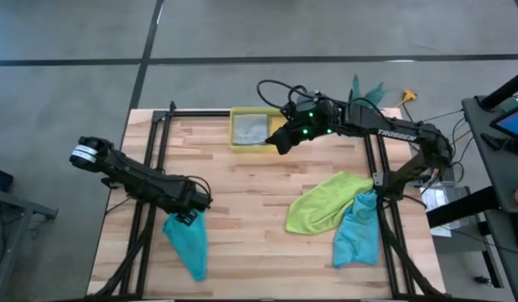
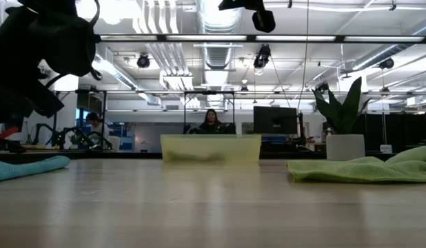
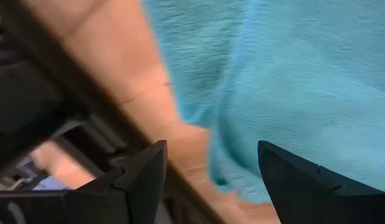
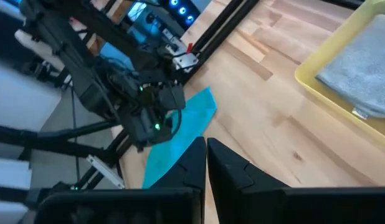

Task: Fold microfiber towels
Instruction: Fold the blue microfiber cloth

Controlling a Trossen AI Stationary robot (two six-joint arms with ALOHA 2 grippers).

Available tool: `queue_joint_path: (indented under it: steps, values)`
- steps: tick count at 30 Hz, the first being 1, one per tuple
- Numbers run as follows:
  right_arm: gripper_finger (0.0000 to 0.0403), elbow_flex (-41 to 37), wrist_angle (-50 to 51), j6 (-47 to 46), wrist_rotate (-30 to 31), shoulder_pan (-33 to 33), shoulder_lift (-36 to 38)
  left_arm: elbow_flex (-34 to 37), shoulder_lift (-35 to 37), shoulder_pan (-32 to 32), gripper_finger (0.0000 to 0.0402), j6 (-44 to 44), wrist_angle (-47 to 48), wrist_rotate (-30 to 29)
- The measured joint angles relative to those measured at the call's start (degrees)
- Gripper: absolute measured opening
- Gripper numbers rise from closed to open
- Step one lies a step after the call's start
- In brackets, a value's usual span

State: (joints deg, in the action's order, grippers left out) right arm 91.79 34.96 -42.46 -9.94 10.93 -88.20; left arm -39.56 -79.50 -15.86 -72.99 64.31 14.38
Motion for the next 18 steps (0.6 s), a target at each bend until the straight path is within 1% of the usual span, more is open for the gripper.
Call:
queue_joint_path:
  steps: [2, 6, 9, 11, 14, 18]
  values:
    - [0.0011, 0.0, 0.0, -1.5, 1.3, -0.7, 0.0, 0.0, -0.5, -0.4, 0.0235, 0.0, -3.1, 0.3]
    - [0.0011, 0.0, -0.1, -4.1, 3.7, -2.3, 0.0, 0.5, -1.4, -1.5, 0.0233, 0.6, -5.3, -0.4]
    - [0.0011, 0.0, -0.2, -4.9, 5.4, -3.9, 0.0, 0.8, -2.2, -2.1, 0.0217, 2.5, -5.2, -0.9]
    - [0.0011, 0.0, -0.2, -4.9, 7.3, -5.2, 0.0, 0.8, -2.5, -2.4, 0.0197, 3.2, -5.0, -0.9]
    - [0.0011, 0.0, -0.2, -4.0, 10.1, -6.5, 0.0, 0.8, -2.4, -2.9, 0.0154, 3.2, -4.8, -0.9]
    - [0.0011, 0.0, 0.0, -1.6, 10.4, -6.6, 0.0, 0.8, -2.0, -2.9, 0.009, 2.8, -4.9, -0.7]
